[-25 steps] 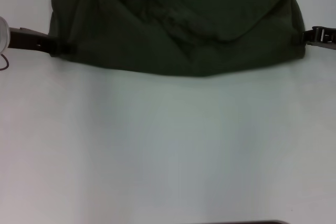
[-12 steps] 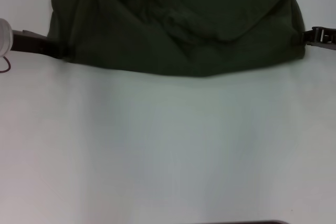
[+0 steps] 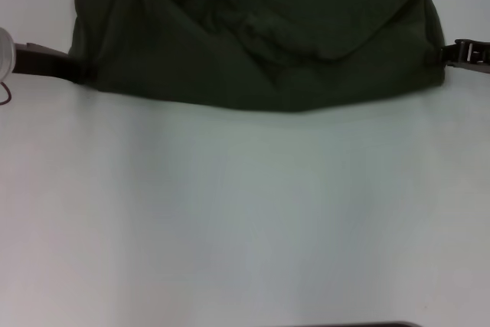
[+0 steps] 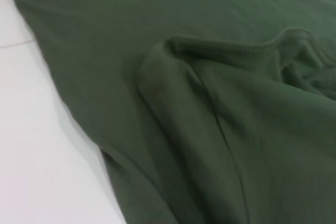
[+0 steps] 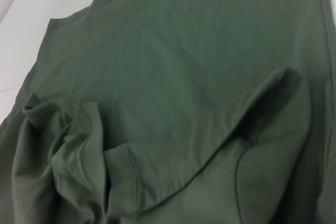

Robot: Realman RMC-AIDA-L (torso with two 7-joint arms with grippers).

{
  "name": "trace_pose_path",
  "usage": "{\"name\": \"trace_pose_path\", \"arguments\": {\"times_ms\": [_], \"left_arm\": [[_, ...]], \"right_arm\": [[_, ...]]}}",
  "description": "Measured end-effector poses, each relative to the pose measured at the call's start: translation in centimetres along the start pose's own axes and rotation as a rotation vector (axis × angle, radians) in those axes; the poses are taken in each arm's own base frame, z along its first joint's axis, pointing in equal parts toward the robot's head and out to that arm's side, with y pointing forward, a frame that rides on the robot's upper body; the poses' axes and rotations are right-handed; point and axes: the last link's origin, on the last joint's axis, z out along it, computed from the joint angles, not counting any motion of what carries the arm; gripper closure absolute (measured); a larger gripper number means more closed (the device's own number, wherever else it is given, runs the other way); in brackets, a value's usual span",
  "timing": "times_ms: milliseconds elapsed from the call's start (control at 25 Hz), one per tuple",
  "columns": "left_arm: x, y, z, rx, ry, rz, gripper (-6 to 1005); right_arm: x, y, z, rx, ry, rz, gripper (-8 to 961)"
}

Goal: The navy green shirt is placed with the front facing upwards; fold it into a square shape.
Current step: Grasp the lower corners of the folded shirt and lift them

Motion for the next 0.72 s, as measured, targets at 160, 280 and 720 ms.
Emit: {"name": "trace_pose_path", "arguments": {"times_ms": [160, 280, 720], "left_arm": [[0.1, -0.5, -0.2, 0.025, 0.015, -0.017, 973], [0.0, -0.5, -0.5, 0.022, 0.014, -0.021, 973], [-1.7, 0.3, -1.9, -0.075, -0.049, -0.015, 973]], "right_arm": [[0.3, -0.3, -0.3, 0.004, -0.006, 0.012, 927], [0.5, -0.6, -0.6, 0.003, -0.012, 0.024, 927], [1.7, -0.5, -1.1, -0.038, 0.015, 0.011, 926]]}}
